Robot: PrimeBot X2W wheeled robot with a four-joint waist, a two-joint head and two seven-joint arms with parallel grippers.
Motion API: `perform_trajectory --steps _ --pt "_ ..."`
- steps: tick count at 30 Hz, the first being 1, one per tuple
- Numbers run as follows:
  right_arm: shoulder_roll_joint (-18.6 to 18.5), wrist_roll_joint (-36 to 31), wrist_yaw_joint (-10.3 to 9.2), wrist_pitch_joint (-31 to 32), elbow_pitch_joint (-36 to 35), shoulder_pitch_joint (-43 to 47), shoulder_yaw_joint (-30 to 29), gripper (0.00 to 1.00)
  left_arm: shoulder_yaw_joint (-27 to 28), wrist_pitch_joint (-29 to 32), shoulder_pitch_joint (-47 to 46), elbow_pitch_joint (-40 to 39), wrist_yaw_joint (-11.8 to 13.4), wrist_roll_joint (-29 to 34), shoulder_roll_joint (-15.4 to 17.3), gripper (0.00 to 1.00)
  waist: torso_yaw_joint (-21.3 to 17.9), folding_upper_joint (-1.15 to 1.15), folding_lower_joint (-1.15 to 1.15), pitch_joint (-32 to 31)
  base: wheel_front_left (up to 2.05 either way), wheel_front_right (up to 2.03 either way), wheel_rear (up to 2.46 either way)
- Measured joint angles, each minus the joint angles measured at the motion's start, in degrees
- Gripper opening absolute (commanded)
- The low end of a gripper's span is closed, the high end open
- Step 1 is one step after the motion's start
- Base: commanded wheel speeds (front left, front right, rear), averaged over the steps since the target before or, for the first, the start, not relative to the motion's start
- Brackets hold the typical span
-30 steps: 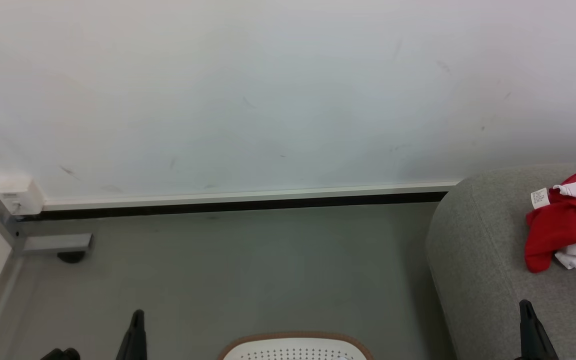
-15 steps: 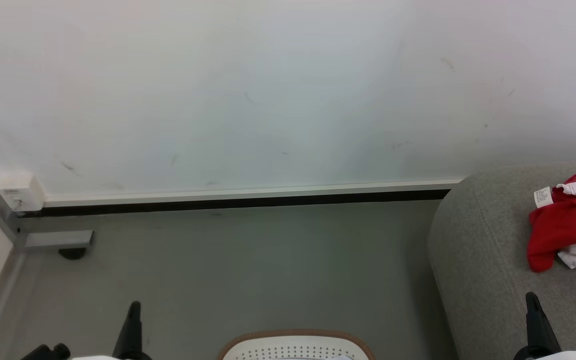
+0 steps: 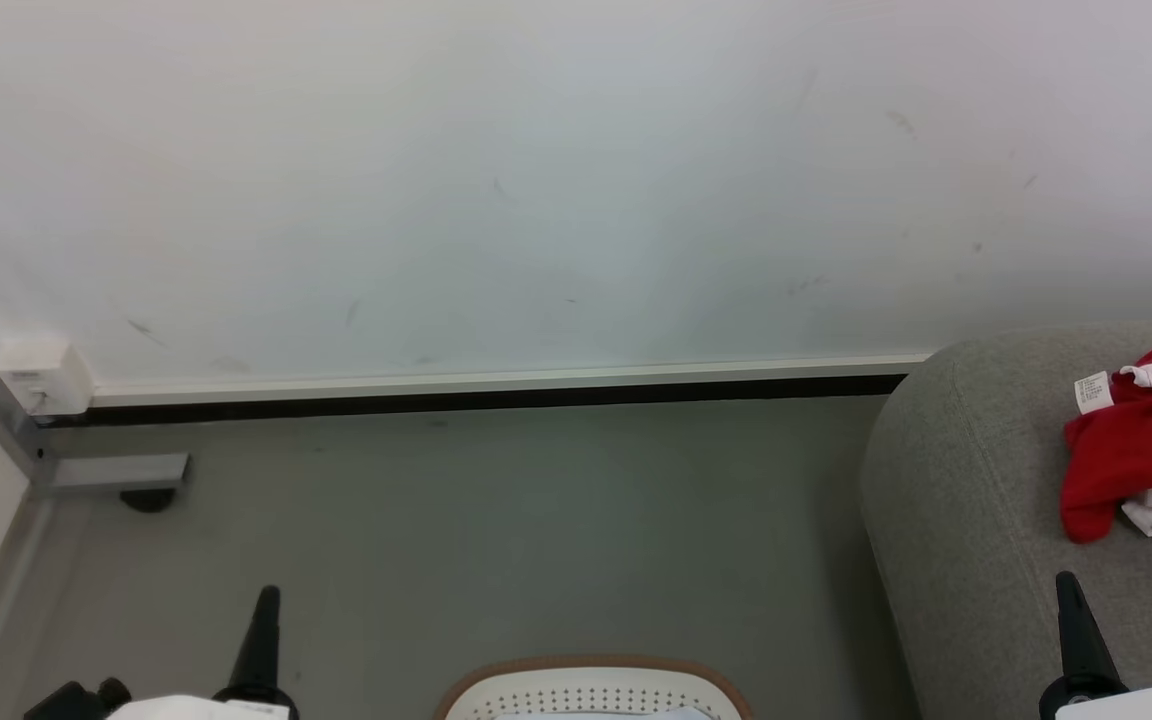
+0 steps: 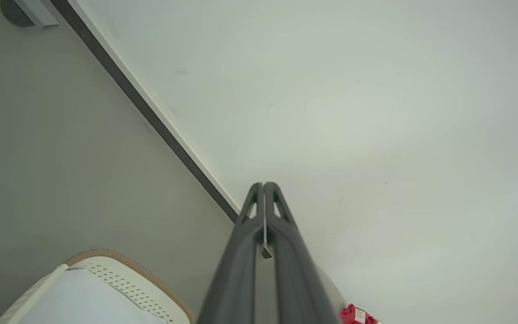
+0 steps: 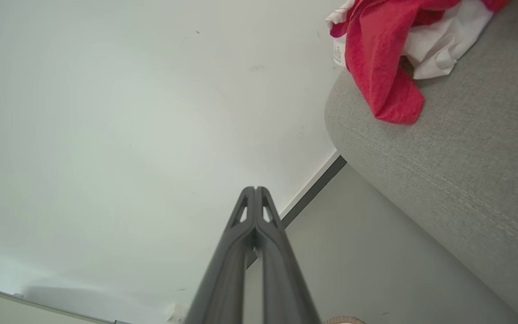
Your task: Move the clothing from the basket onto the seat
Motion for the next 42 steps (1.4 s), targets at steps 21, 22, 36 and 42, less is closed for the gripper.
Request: perform_trajectory --steps 21,22,36,42 --pt "-0.27 12.0 0.0 2.94 -0.64 -1.3 -0.78 0.0 1.8 3.09 -1.86 -0.04 -0.93 -11.14 -0.25 0.0 0.42 0.0 0.0 0.67 0.0 0.0 0.0" --pt "-0.3 12.65 -0.01 3.04 -0.68 -1.42 -0.82 0.0 1.87 3.26 -1.92 -0.04 -0.98 -11.82 -0.26 0.0 0.44 0.0 0.0 0.7 0.0 0.0 0.0" --pt "-0.49 19.46 -0.01 4.72 -1.12 -2.19 -1.23 0.0 2.98 4.85 -3.03 -0.08 -1.31 -17.82 -0.37 0.0 0.71 0.0 0.0 1.15 0.0 0.0 0.0" --pt "-0.63 21.94 -0.01 5.28 -1.3 -2.38 -1.35 0.0 3.33 5.5 -3.32 -0.08 -1.71 -20.57 -0.43 0.0 0.83 0.0 0.0 1.34 0.0 0.0 0.0"
